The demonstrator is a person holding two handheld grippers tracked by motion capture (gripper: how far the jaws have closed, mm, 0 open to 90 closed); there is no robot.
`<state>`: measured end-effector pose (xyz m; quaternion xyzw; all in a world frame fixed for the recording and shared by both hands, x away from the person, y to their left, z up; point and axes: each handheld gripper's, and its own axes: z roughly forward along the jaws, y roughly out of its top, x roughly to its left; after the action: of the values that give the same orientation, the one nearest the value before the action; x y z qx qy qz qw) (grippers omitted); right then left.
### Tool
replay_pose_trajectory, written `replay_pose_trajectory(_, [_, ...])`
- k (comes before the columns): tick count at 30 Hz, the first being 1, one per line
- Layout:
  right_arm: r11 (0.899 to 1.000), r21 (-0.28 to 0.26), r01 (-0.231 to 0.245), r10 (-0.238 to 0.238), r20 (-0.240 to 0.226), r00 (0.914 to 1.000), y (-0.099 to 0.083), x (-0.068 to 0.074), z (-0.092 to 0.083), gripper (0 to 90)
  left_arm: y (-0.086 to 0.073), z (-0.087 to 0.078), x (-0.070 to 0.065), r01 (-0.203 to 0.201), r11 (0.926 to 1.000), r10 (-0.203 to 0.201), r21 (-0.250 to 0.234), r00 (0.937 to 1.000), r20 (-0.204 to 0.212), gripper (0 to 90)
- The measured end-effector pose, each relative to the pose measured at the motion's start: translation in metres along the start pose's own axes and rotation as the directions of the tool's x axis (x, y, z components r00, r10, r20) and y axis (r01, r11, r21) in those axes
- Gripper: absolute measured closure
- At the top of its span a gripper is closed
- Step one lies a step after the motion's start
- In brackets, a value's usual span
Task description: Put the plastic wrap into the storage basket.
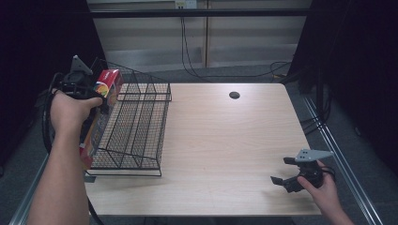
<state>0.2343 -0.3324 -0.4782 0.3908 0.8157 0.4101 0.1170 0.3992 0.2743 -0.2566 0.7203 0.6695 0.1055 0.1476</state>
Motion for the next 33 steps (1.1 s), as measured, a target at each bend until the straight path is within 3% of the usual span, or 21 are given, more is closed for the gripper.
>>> replay_pose_trajectory(7, [1.000,-0.001,0.001,-0.001,0.003,1.0000,0.000,0.000,0.000,1.7,0.000,0.007,0.005,0.030,0.9995,-0.030,0.009,0.9994,-0.017,42.0])
replay_pose_trajectory(11, [1.000,0.002,0.002,-0.002,0.002,1.0000,0.000,0.001,0.001,1.7,0.001,0.013,0.007,0.022,0.9995,-0.021,0.021,0.9993,-0.032,41.9])
replay_pose_trajectory(19, [1.000,0.006,0.006,-0.006,-0.002,1.0000,0.000,0.000,0.003,1.7,0.005,0.019,0.003,0.046,0.9989,-0.045,0.013,0.9979,-0.046,41.7])
replay_pose_trajectory(33, [1.000,0.007,0.006,-0.006,-0.005,1.0000,0.000,0.001,0.002,1.7,0.009,0.027,-0.005,0.036,0.9988,-0.034,0.034,0.9975,-0.062,41.6])
